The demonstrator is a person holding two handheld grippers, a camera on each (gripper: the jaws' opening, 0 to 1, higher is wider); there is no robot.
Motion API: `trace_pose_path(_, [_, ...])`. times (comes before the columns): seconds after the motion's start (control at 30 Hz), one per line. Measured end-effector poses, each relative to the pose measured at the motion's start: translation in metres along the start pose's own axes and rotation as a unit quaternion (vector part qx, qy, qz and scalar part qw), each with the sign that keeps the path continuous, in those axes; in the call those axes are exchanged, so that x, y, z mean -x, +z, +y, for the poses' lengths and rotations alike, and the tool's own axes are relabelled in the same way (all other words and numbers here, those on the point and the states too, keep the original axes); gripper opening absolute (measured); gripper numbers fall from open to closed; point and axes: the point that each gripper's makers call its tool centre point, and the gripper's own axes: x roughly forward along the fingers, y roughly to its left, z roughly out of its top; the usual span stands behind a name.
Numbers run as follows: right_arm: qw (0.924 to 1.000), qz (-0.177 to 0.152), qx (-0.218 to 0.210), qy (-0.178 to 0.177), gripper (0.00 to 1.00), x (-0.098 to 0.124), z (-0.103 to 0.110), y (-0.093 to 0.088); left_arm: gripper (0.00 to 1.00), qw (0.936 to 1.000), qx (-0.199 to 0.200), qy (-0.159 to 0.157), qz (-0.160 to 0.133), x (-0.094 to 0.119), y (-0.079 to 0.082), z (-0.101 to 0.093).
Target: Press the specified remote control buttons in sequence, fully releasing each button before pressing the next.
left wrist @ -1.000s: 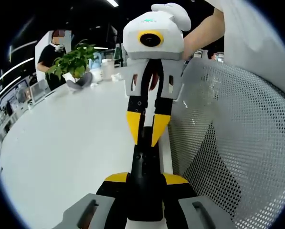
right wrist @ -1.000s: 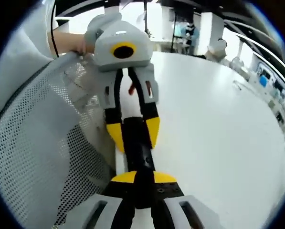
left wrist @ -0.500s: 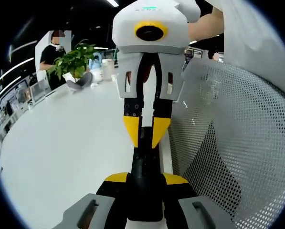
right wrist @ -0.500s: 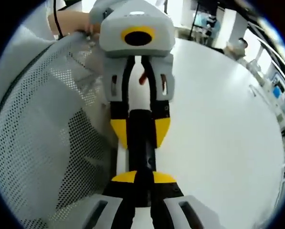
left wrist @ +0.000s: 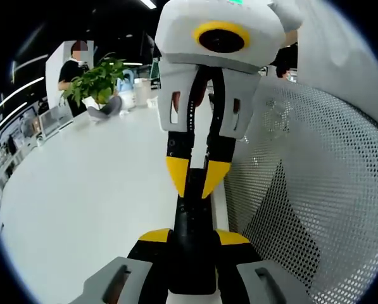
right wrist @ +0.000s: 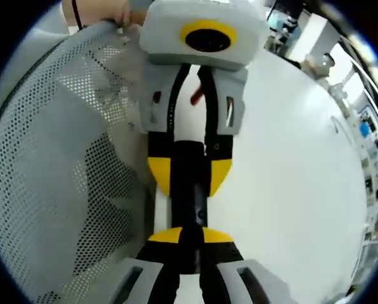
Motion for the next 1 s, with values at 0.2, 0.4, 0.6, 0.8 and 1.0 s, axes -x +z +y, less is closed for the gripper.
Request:
trace_pose_path(0.2, [0.9985,-0.053,-0.008,-0.011,0.06,0.0023,0.0013,-0.0011,0.25,1.0000,0.000,0.000,0.000,0.0000,-0.0001,-0.0001])
trace_pose_path(0.4, [0.9975,-0.068,0.012,-0.018,0.04,0.0009,0.0030,0.0017,0.25,1.0000,0.000,0.000,-0.001,-0.0001,-0.0002,0.0001])
trace_pose_path(0.6, [0.9972,-0.062,0.036,-0.021,0.02,0.0001,0.0036,0.0047,0.25,1.0000,0.001,0.000,-0.002,0.0000,-0.0002,0.0003])
trace_pose_path(0.8, [0.9968,-0.050,0.058,-0.021,0.01,-0.0006,0.0039,0.0055,0.25,1.0000,0.001,0.000,-0.002,0.0000,0.0000,0.0003])
trace_pose_path(1.0, [0.9973,-0.039,0.059,-0.017,0.01,-0.0013,0.0041,0.0055,0.25,1.0000,0.000,0.000,-0.002,-0.0002,-0.0005,0.0001])
